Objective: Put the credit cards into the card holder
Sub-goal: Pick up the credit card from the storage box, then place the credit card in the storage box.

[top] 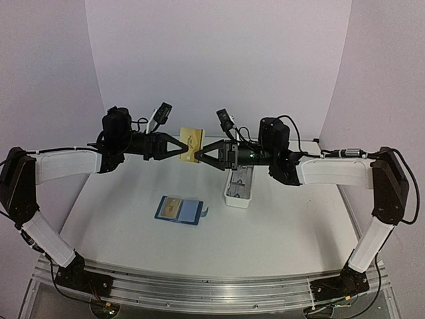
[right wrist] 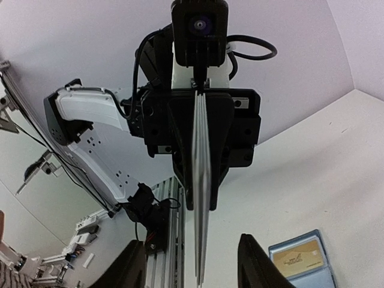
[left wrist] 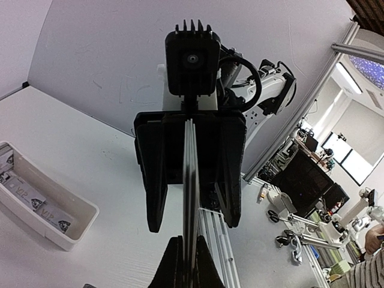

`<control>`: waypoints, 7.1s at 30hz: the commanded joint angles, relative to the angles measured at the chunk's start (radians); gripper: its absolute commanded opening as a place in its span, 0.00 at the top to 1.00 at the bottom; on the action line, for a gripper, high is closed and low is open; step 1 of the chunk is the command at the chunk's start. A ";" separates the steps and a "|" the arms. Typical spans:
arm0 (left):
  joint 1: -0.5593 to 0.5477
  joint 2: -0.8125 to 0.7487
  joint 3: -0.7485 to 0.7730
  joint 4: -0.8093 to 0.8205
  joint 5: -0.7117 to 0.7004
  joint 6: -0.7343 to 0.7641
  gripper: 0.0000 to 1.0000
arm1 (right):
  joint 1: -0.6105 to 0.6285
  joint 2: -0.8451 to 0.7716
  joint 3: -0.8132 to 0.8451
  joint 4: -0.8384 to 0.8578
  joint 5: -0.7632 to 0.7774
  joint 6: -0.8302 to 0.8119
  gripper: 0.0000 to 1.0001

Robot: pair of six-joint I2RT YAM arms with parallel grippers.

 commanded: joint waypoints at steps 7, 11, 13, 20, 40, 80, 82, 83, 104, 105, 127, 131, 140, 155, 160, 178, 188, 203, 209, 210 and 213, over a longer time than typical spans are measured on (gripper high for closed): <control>-0.005 0.021 0.037 -0.049 -0.006 -0.142 1.00 | -0.002 0.154 -0.057 0.604 0.085 0.486 0.31; -0.003 0.037 0.049 -0.143 -0.047 -0.138 1.00 | 0.000 0.192 -0.041 0.661 0.100 0.571 0.27; -0.003 0.043 0.050 -0.181 -0.071 -0.132 1.00 | 0.000 0.194 -0.052 0.672 0.119 0.593 0.27; 0.000 0.066 0.086 -0.288 -0.154 -0.108 1.00 | 0.006 0.243 -0.041 0.672 0.135 0.720 0.30; 0.027 0.172 0.097 -0.402 -0.147 -0.141 0.88 | 0.020 0.338 -0.039 0.711 0.186 0.902 0.34; 0.059 0.147 0.191 -0.565 -0.156 0.027 0.86 | 0.019 0.333 -0.050 0.715 0.159 0.897 0.47; 0.061 0.148 0.193 -0.572 -0.155 0.026 0.86 | 0.019 0.330 -0.055 0.715 0.159 0.893 0.47; 0.062 0.148 0.195 -0.573 -0.156 0.026 0.87 | 0.018 0.329 -0.056 0.715 0.161 0.892 0.49; 0.099 0.141 0.144 -0.416 -0.160 -0.159 1.00 | 0.015 0.335 -0.059 0.715 0.149 0.907 0.90; 0.100 0.141 0.143 -0.414 -0.160 -0.160 1.00 | 0.016 0.335 -0.059 0.715 0.149 0.909 0.90; 0.124 0.130 0.127 -0.359 -0.152 -0.186 1.00 | 0.012 0.324 -0.076 0.715 0.132 0.909 0.94; 0.123 0.129 0.118 -0.349 -0.148 -0.201 1.00 | 0.013 0.320 -0.073 0.715 0.135 0.895 1.00; 0.132 0.128 0.129 -0.346 -0.139 -0.188 1.00 | 0.012 0.295 -0.098 0.710 0.147 0.862 1.00; 0.138 0.130 0.126 -0.324 -0.106 -0.210 0.92 | 0.003 0.249 -0.127 0.683 0.144 0.805 1.00; 0.136 0.124 0.102 -0.283 -0.102 -0.244 0.96 | 0.003 0.261 -0.104 0.683 0.136 0.807 1.00; 0.194 0.126 0.154 -0.285 -0.088 -0.204 1.00 | -0.065 0.101 -0.112 0.264 0.125 0.538 1.00; 0.195 0.096 0.133 -0.333 -0.096 -0.118 1.00 | -0.108 -0.098 0.047 -0.829 0.494 -0.595 1.00; 0.196 0.056 0.108 -0.413 -0.118 -0.043 1.00 | -0.159 -0.053 -0.169 -0.658 0.497 -1.138 1.00; 0.195 0.072 0.121 -0.431 -0.129 -0.039 1.00 | -0.160 0.010 -0.168 -0.642 0.426 -1.162 1.00; 0.196 0.075 0.127 -0.433 -0.131 -0.037 1.00 | -0.160 0.017 -0.171 -0.642 0.432 -1.169 1.00; 0.195 0.080 0.133 -0.442 -0.137 -0.027 1.00 | -0.160 0.038 -0.170 -0.642 0.433 -1.185 1.00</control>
